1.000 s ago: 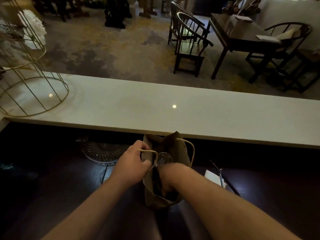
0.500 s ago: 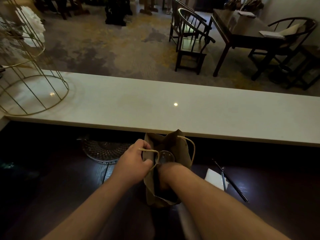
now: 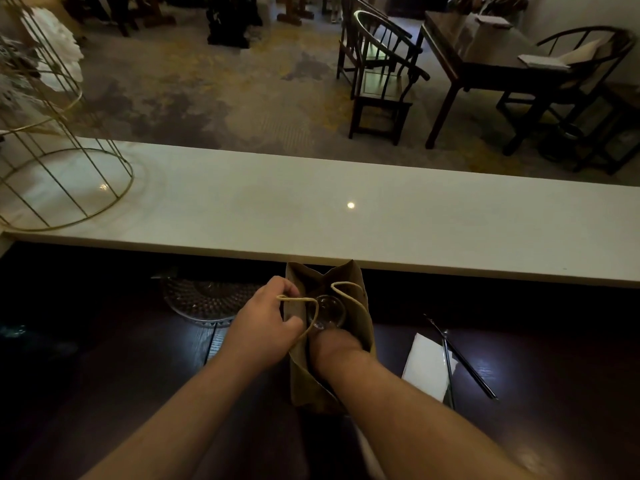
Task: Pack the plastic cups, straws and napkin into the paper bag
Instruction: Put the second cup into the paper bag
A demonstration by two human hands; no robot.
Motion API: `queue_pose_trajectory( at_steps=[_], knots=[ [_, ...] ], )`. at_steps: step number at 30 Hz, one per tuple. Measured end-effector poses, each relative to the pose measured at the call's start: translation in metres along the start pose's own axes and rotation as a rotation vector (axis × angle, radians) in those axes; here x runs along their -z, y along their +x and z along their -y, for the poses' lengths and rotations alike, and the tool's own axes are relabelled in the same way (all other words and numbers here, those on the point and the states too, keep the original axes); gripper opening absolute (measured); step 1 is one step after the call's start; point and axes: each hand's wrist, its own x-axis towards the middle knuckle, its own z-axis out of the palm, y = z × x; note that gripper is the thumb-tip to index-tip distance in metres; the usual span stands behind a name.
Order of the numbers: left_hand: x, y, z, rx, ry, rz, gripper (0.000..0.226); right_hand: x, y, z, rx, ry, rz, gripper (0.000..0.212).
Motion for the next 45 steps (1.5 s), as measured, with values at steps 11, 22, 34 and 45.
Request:
queue_pose_trajectory(
  at_steps=[11,22,34,45],
  knots=[
    [-0.001,-0.001,-0.002,0.003,0.011,0.022,0.028,-0.012,0.004,-0.002,0.059,-0.225,0.036,0.05],
    [0.004,-0.001,-0.003,0.011,0.0,0.013,0.026,0.02,-0.027,0.002,0.092,-0.335,0.157,0.043],
    [0.012,0.0,-0.015,0.018,0.076,0.053,0.028,0.102,-0.169,-0.071,0.342,-0.031,-0.682,0.016],
    [0.009,-0.009,-0.034,0.049,0.126,0.035,0.034,0.006,-0.053,-0.243,-0.375,0.194,-0.328,0.027]
  ],
)
